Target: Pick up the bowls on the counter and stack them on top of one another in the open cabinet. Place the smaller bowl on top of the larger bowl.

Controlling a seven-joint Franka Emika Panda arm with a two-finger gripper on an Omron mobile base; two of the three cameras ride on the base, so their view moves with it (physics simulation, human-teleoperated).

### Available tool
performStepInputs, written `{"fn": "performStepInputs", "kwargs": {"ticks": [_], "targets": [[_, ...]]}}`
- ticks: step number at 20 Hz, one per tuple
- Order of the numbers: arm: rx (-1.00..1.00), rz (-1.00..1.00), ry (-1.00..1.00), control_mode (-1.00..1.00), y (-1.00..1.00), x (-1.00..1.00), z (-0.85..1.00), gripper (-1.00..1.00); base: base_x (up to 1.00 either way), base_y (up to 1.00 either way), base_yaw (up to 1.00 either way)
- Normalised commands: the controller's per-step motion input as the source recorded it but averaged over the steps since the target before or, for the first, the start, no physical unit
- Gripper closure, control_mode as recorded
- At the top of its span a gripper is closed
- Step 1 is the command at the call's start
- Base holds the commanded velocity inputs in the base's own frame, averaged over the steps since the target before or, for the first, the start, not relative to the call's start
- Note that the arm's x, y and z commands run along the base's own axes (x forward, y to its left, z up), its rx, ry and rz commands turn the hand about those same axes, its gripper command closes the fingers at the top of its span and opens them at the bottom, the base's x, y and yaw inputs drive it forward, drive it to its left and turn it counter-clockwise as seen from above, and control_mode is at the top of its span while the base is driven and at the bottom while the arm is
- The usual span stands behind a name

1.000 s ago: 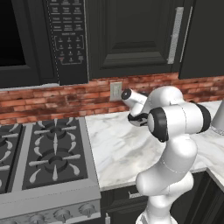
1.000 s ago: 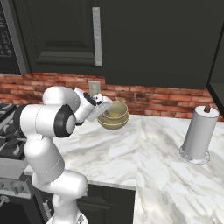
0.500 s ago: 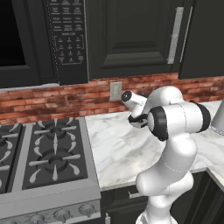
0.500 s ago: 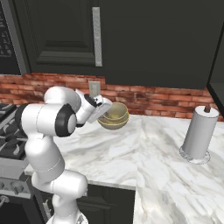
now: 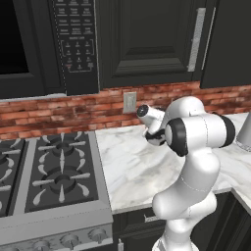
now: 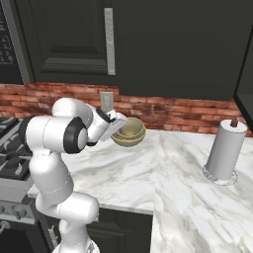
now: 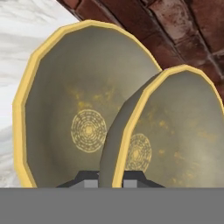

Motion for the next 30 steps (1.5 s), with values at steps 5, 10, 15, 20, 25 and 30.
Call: {"fn": "performStepInputs", "kwargs": {"ticks": [5, 10, 15, 20, 25, 30], "targets": [[0.0, 0.02, 0.0, -1.0, 0.0, 0.0, -0.09, 1.0, 0.0, 0.0, 0.0], [0.0, 0.03, 0.0, -1.0, 0.0, 0.0, -0.06, 1.0, 0.0, 0.0, 0.0], [0.0, 0.03, 0.0, -1.0, 0.0, 0.0, -0.02, 1.0, 0.0, 0.0, 0.0], [0.0, 0.04, 0.0, -1.0, 0.0, 0.0, -0.03, 1.0, 0.0, 0.0, 0.0], [0.0, 0.05, 0.01, -1.0, 0.04, 0.03, -0.01, -1.0, 0.0, 0.0, 0.0], [0.0, 0.05, 0.01, -1.0, 0.01, 0.01, 0.0, -1.0, 0.0, 0.0, 0.0]]}}
